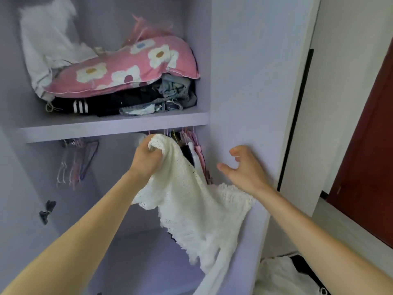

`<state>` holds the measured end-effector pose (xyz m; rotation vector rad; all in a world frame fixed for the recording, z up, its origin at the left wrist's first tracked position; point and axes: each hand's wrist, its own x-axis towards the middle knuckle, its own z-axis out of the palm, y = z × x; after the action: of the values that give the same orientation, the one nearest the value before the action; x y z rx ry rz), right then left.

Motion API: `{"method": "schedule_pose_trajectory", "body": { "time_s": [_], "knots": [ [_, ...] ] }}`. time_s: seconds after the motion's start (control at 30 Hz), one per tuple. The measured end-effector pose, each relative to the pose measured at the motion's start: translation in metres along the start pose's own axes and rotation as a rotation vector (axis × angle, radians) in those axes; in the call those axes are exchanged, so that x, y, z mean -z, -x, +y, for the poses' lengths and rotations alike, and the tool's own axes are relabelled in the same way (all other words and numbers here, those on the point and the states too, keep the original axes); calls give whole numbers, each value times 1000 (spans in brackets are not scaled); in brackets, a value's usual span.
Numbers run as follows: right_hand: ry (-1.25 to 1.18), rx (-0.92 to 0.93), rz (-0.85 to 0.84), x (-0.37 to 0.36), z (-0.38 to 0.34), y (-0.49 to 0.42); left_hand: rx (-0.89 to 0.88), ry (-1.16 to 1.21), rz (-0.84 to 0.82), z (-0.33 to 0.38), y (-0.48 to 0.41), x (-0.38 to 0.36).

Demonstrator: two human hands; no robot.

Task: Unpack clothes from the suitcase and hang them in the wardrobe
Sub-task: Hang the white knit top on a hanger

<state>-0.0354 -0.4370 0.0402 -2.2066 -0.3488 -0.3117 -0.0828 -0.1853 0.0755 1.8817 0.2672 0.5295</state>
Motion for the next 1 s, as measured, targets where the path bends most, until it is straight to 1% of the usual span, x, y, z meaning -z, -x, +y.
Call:
{"method": "schedule_pose_trajectory", "body": {
  "time_s": [0.07, 0.13, 0.17, 0.23, 0.3, 0.43, 0.5, 0.57, 0.6, 0.7, 0.77, 0.83, 0.9, 1.0],
  "knots": [
    [-78, 46, -226, -13, -9, 10, -57, -14, -21, 13, -4, -9],
    [-127, 35, -424, -25, -20, 22, -130, -50, -58, 26, -6, -22],
    [-110, 30, -467, -33, -23, 26, -153, -68, -67, 30, -6, -30],
    [-45, 19, -469, -45, -26, 26, -170, -71, -55, 38, -10, -42],
    [28, -2, -418, -51, -24, 19, -187, -90, -15, 44, -14, -49],
    [236, 57, -210, -40, -9, 3, -260, -192, 60, 46, -18, -39],
    [296, 44, -105, -28, -1, -5, -273, -296, 64, 38, -20, -22],
    [338, 35, 5, -16, 4, -17, -296, -455, 70, 29, -24, -3],
    [321, 26, 48, -10, 2, -21, -297, -533, 68, 25, -26, 4],
    [173, -5, 111, 1, -10, -31, -287, -735, 34, 13, -23, 13],
    [158, 26, 161, 4, -18, -36, -310, -831, 17, 5, -21, 15],
    [180, 71, 186, 6, -21, -41, -337, -857, 29, -1, -20, 18],
    [183, 81, 189, 11, -22, -48, -334, -825, 63, -2, -19, 22],
    [178, 84, 180, 13, -22, -53, -271, -741, 114, 1, -17, 27]
  ]
}}
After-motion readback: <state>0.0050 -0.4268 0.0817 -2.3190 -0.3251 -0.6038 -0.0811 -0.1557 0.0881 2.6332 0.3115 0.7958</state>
